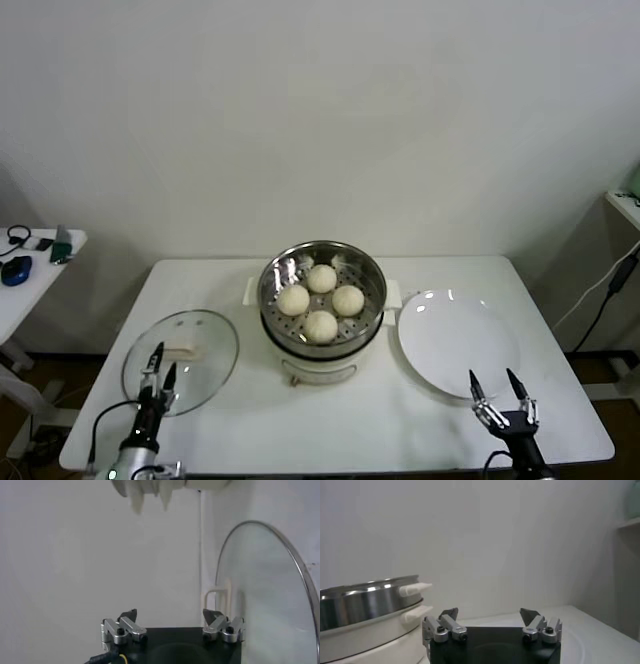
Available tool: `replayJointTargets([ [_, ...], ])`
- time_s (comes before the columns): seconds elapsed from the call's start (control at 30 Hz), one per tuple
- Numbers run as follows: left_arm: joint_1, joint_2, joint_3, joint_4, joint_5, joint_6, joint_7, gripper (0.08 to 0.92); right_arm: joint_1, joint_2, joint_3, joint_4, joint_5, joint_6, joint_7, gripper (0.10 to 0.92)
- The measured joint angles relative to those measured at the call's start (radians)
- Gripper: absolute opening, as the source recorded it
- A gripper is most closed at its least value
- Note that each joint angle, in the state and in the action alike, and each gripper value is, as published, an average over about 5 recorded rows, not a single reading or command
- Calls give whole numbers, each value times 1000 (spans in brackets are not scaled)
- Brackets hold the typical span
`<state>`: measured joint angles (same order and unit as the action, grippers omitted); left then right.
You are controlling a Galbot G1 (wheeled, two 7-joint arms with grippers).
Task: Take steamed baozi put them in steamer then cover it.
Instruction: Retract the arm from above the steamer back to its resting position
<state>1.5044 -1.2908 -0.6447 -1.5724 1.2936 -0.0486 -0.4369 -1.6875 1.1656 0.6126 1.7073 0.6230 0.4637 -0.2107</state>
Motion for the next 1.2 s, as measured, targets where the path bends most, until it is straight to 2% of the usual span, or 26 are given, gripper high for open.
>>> replayJointTargets([
  [0.3,-124,11,25,137,43,8,-15,823,-34,24,24,4,-4,17,2,823],
  [0.4,-163,16,28,175,53,10,-17,799,-41,31,27,3,-6,23,2,823],
  [0.73,-231,24,26,273,79,12,-25,527,-47,52,30,1,-15,33,3,823],
  [1.07,-238,19,26,289,84,12,-19,233,-32,68,29,0,-23,22,17,823],
  [1.2,-232,24,27,280,75,17,-9,152,-25,70,29,-1,-31,15,25,823],
])
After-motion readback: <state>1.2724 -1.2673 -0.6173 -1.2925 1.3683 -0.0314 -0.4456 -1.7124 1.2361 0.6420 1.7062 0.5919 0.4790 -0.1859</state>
